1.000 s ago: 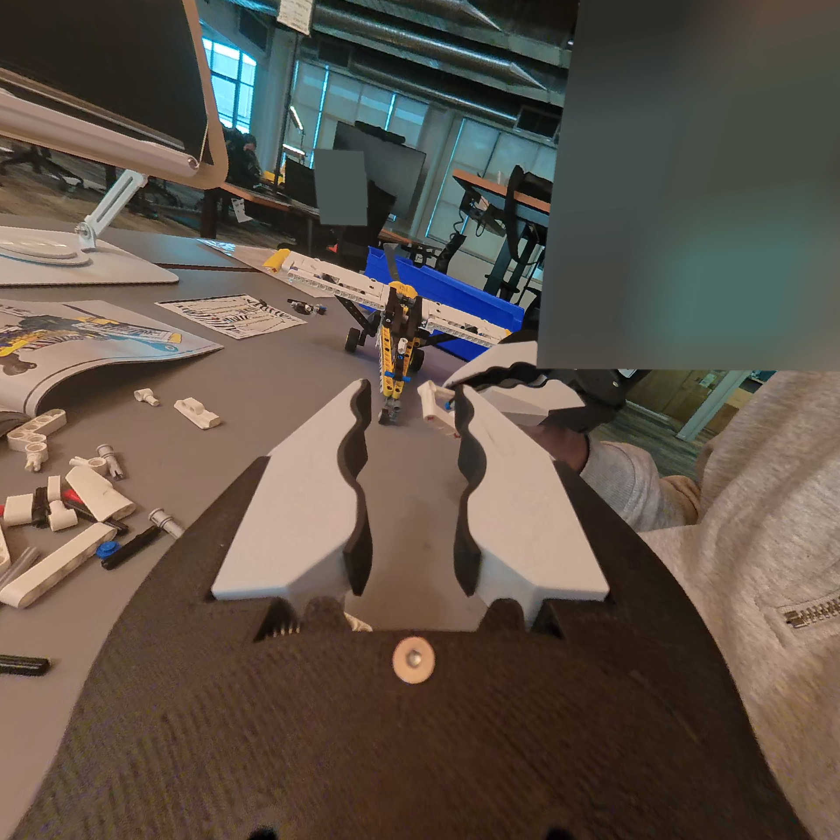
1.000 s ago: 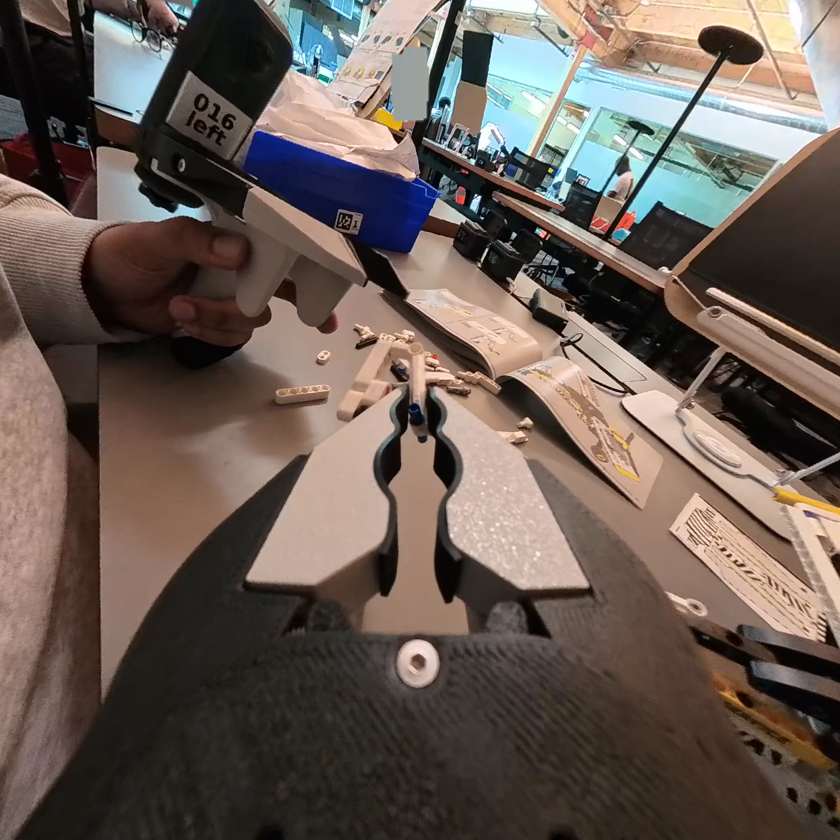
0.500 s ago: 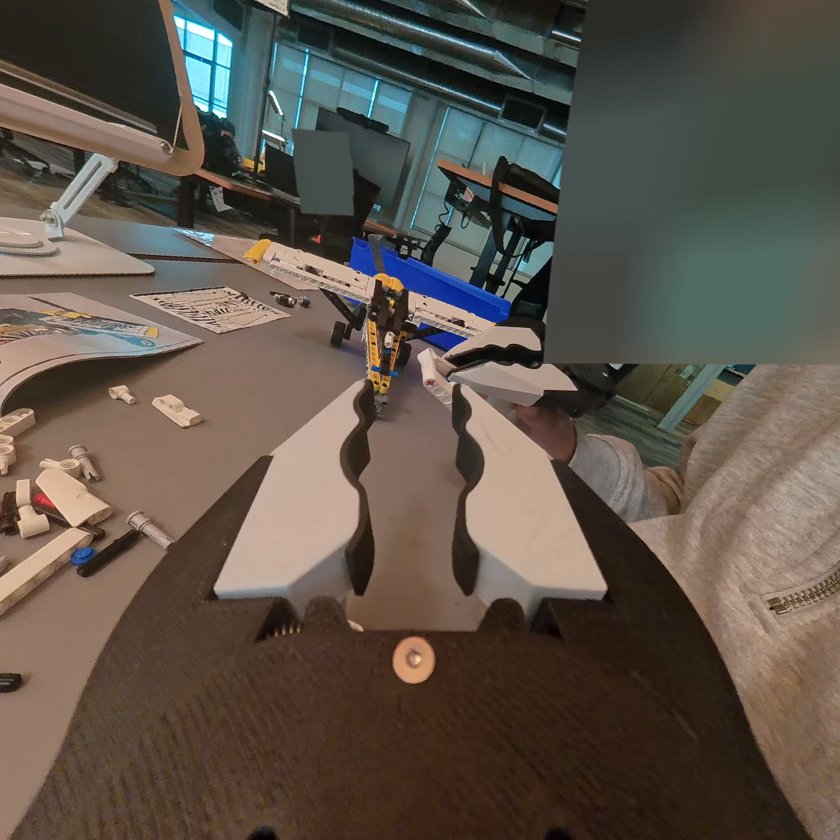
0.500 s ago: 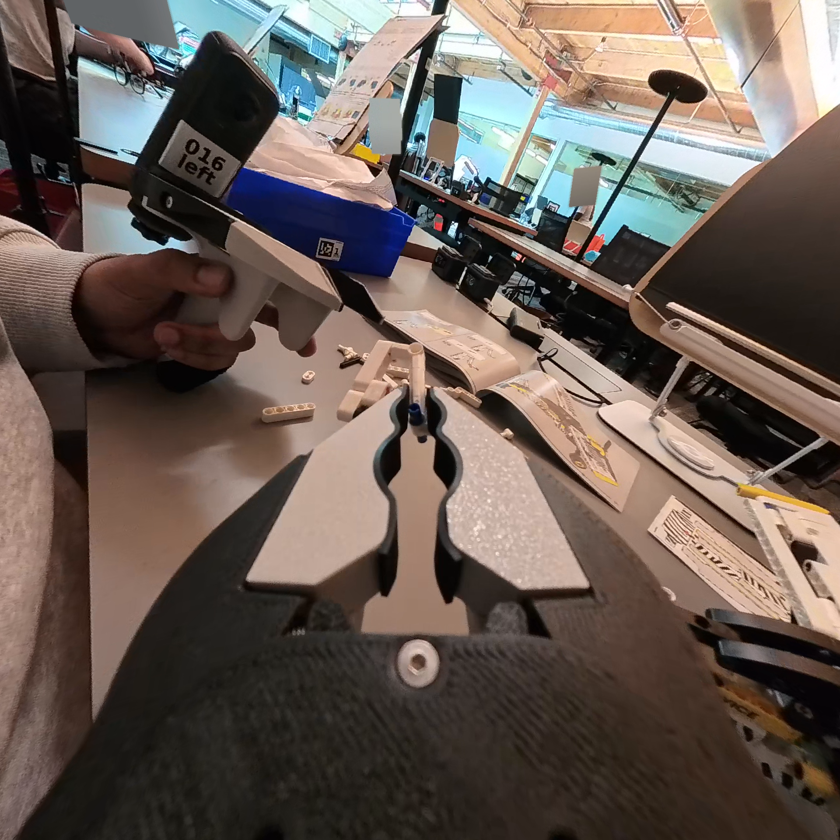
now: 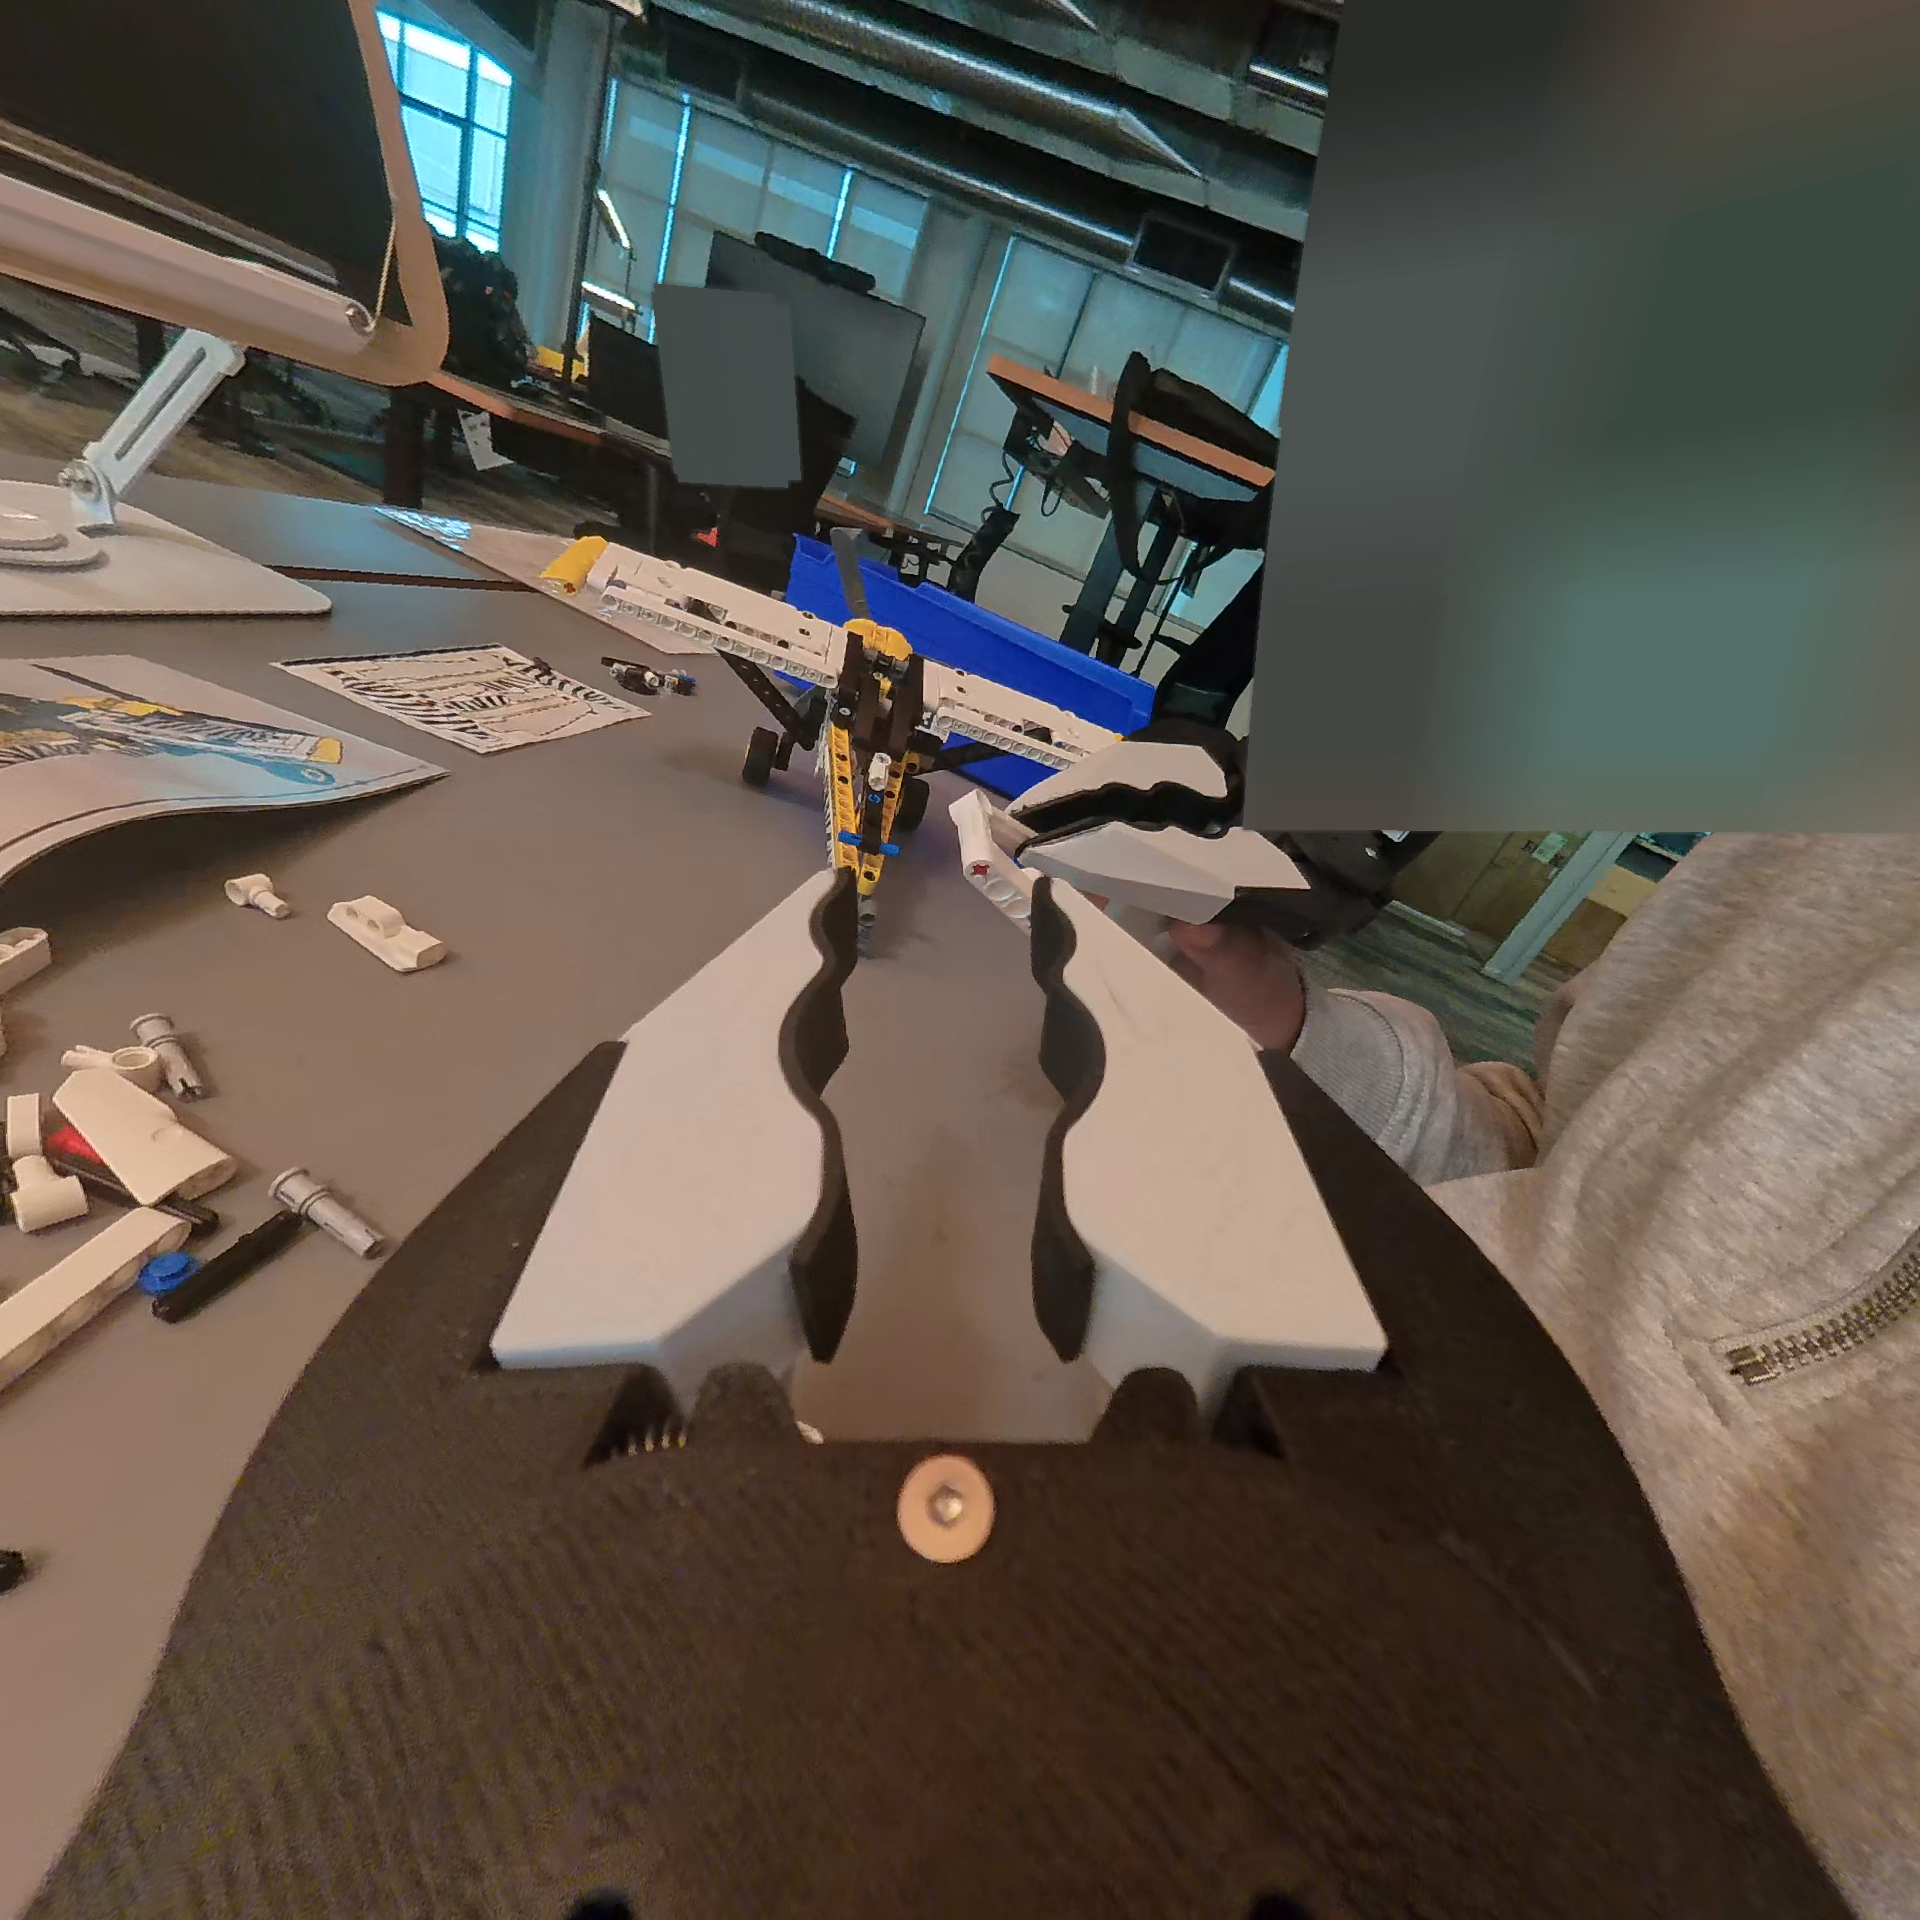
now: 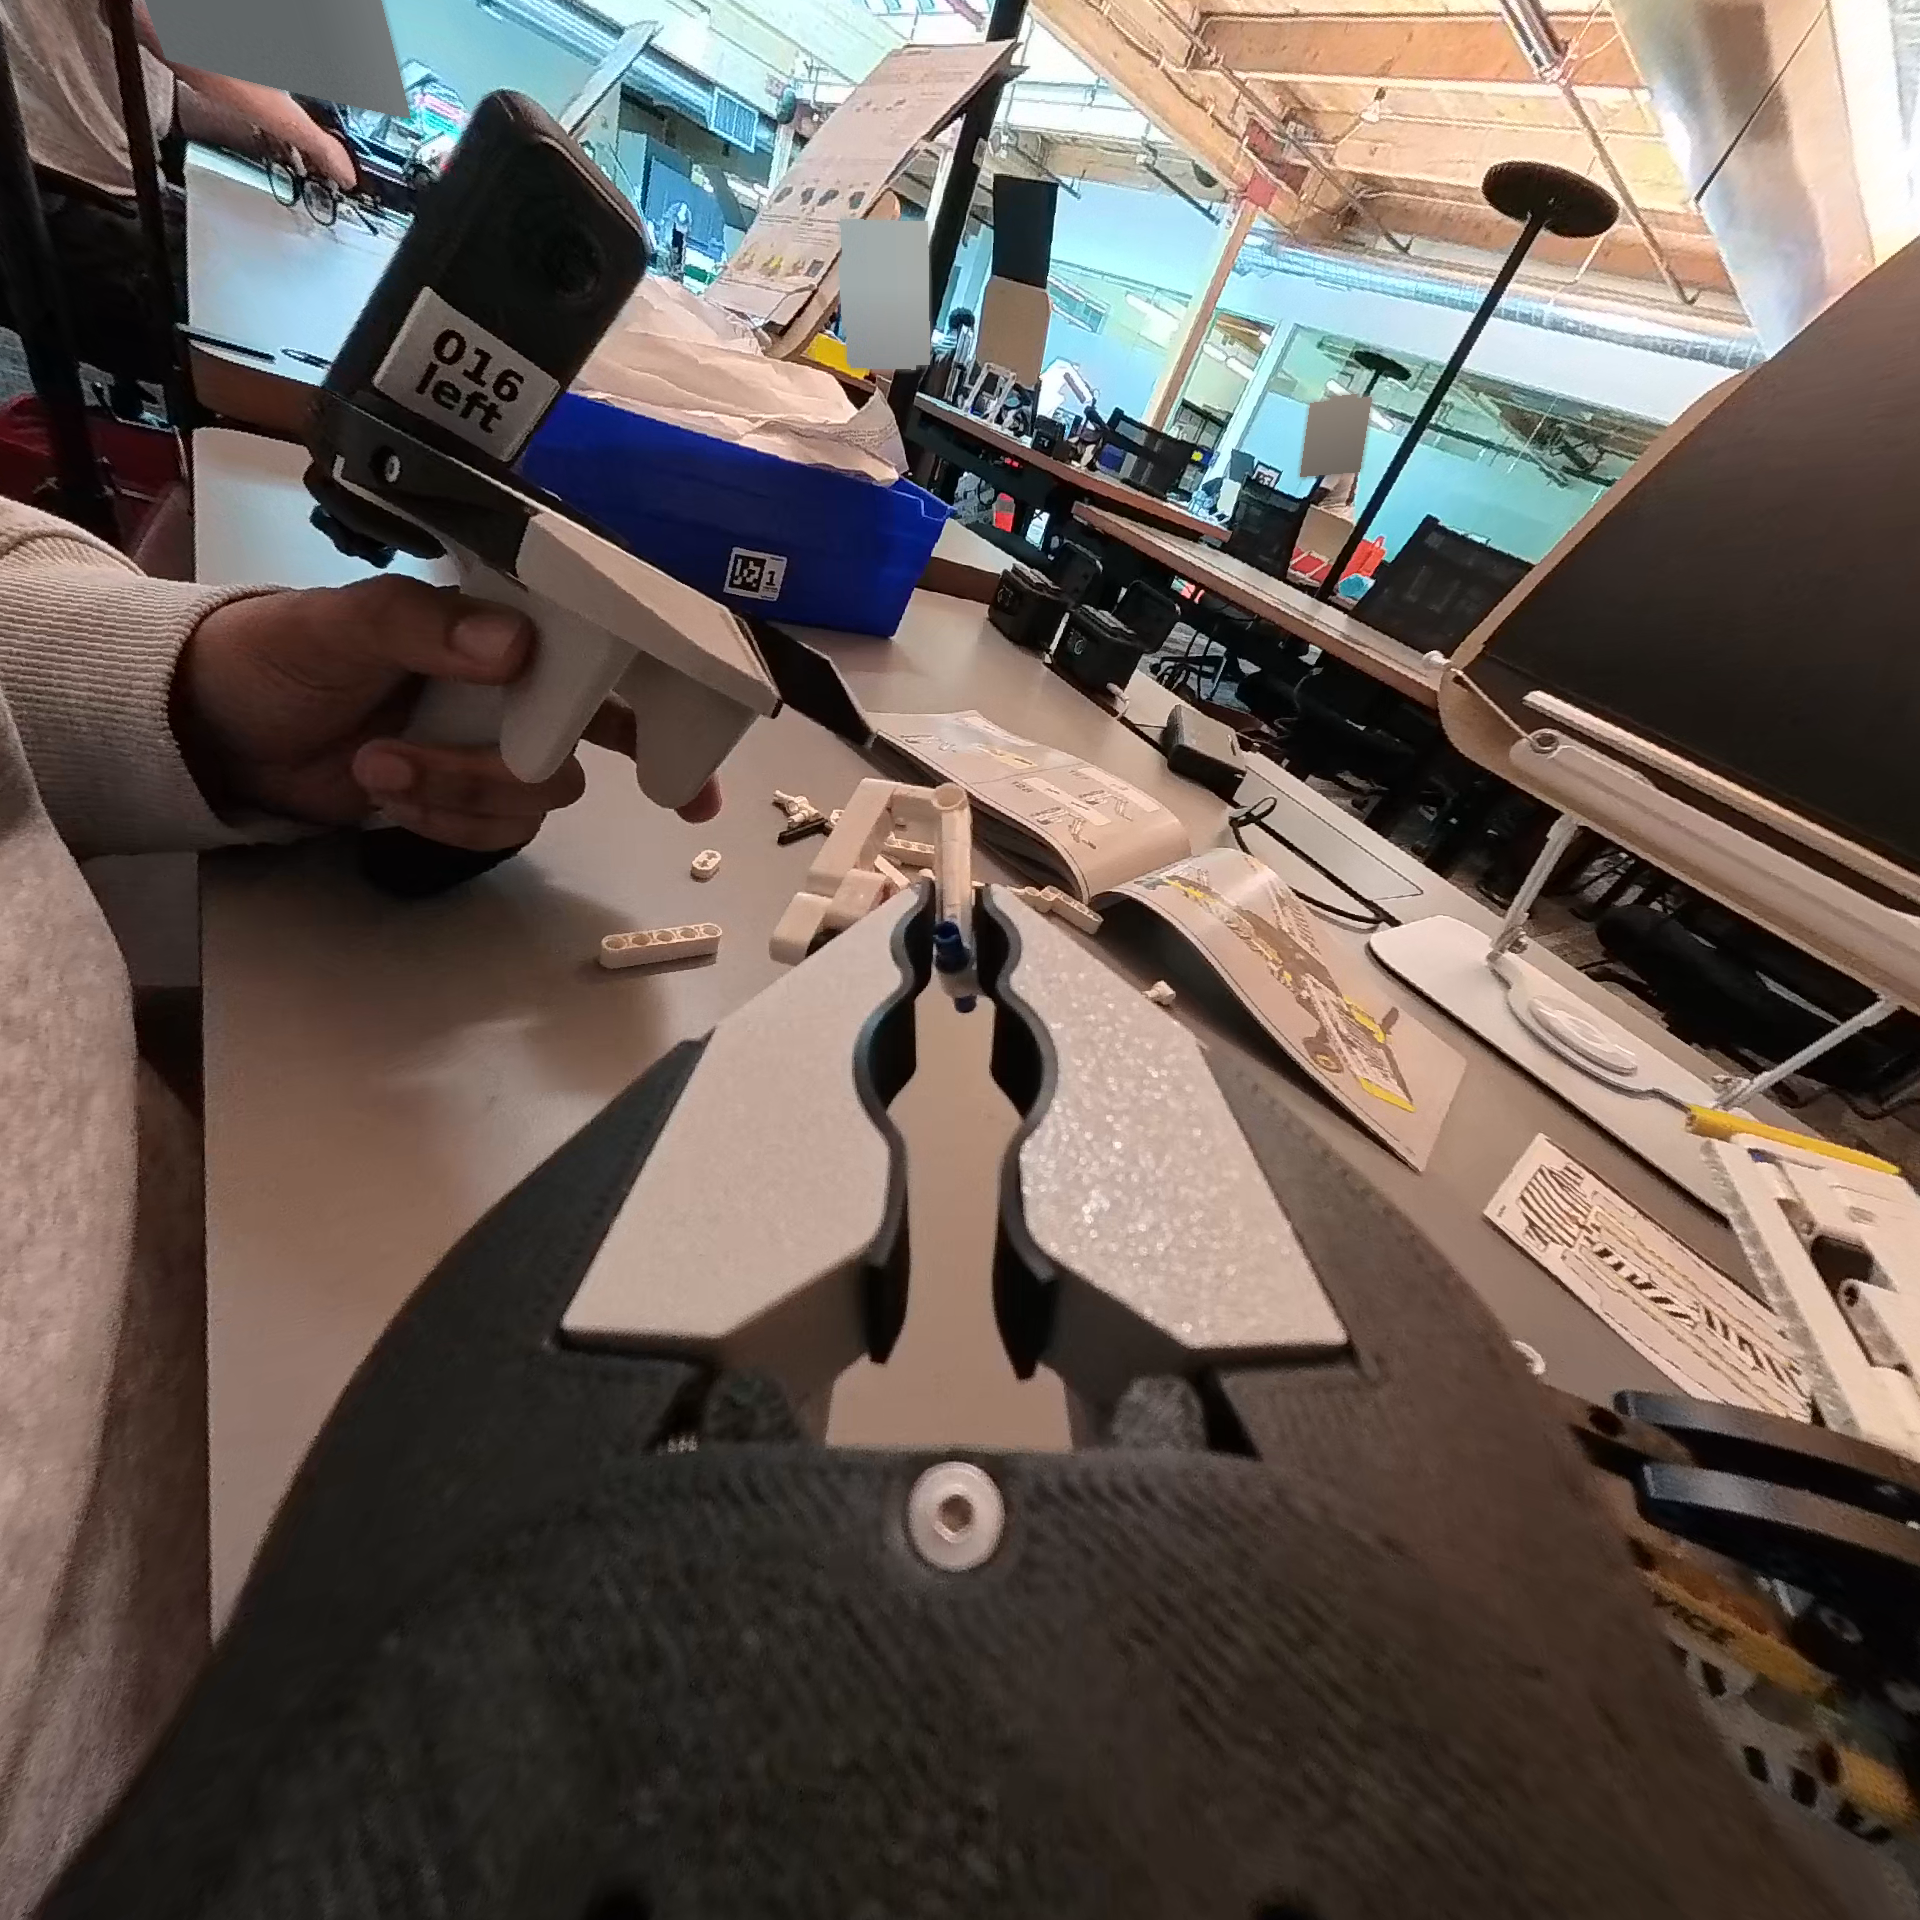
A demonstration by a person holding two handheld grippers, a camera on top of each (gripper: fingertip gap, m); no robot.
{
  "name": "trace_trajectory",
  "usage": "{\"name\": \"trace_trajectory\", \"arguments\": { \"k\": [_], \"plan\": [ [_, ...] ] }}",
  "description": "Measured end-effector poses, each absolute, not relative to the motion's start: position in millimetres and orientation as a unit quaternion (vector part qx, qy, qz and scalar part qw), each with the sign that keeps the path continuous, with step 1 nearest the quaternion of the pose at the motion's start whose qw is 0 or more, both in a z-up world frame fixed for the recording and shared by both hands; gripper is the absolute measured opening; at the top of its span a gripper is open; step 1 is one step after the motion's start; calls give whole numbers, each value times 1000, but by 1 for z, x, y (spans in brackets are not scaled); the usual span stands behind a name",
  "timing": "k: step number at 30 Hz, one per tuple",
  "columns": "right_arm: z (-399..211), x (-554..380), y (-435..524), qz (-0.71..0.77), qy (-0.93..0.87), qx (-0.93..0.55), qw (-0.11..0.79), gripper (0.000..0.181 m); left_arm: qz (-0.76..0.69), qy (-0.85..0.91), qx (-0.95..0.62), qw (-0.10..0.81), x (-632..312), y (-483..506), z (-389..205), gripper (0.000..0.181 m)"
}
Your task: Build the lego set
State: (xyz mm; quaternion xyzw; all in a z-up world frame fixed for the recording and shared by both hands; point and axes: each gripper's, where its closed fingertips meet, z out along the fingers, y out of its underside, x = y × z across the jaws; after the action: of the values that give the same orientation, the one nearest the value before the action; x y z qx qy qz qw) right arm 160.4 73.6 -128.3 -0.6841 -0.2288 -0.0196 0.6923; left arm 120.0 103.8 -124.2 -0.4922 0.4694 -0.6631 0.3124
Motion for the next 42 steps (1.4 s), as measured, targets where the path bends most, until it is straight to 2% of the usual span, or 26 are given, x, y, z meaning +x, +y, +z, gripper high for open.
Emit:
{"name": "trace_trajectory", "arguments": {
  "k": [30,42],
  "plan": [
    [-145,134,77,-141,-332,-663,656,6,-695,475,-503,197,126,84,-135,31],
    [-137,140,76,-135,-313,-658,672,6,-696,472,-503,199,126,85,-134,31]
  ]
}}
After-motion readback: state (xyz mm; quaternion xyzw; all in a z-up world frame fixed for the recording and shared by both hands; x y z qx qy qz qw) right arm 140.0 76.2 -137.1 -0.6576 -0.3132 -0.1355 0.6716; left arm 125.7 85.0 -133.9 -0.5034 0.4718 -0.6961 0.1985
